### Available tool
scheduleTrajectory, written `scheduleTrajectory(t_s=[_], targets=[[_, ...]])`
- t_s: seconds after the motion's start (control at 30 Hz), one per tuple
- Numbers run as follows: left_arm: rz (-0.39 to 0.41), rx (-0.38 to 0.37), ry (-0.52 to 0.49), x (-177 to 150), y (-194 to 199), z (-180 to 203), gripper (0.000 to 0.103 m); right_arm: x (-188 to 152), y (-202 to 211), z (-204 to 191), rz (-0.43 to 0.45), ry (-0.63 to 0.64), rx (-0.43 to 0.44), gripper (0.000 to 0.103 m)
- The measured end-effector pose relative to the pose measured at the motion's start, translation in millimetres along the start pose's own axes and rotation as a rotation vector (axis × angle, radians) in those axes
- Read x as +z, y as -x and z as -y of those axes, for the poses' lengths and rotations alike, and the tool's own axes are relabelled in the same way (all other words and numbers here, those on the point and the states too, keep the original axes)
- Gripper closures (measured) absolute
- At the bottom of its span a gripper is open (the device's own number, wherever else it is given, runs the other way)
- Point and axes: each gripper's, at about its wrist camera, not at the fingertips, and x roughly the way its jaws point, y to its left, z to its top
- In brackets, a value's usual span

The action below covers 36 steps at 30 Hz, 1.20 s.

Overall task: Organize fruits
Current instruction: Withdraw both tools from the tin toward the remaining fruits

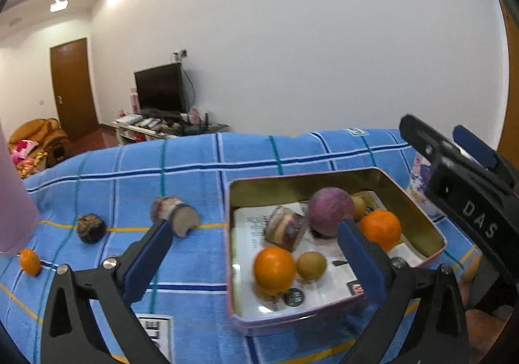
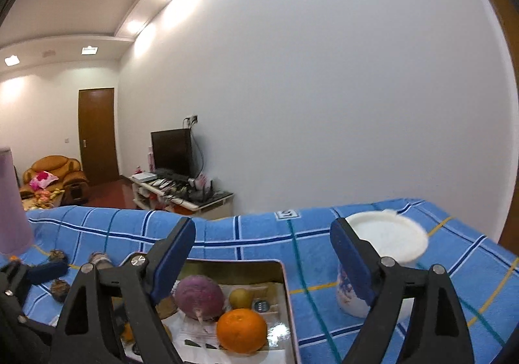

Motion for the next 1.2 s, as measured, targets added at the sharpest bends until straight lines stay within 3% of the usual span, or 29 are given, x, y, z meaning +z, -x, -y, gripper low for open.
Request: scheduleTrajectory(t_s=[0.17,0.3,0.63,0.87,1.2], targets=[[0.014,0.043,-0.003,-5,8,-11,0.000,-3,3,-13,-0.023,0.039,0.016,0.017],[0.019,0.076,-0.013,-7,12,-21,0.000,-2,16,-15,0.016,0.054,0.005,0.017],[0.025,0.163,-0.064,-17,23,-43,0.000,-8,38,-12,-0.004,0.030,-0.013,0.017],[0.053,0.192,-0.122,-22,36,-55,0.000,-14,57,-13,-0.014,0.040,-0.018,0.017],[0.026,0.195,-0.065,-26,44,-95,0.000,-16,70,-36,-0.033,0.056,-0.011,0.017]])
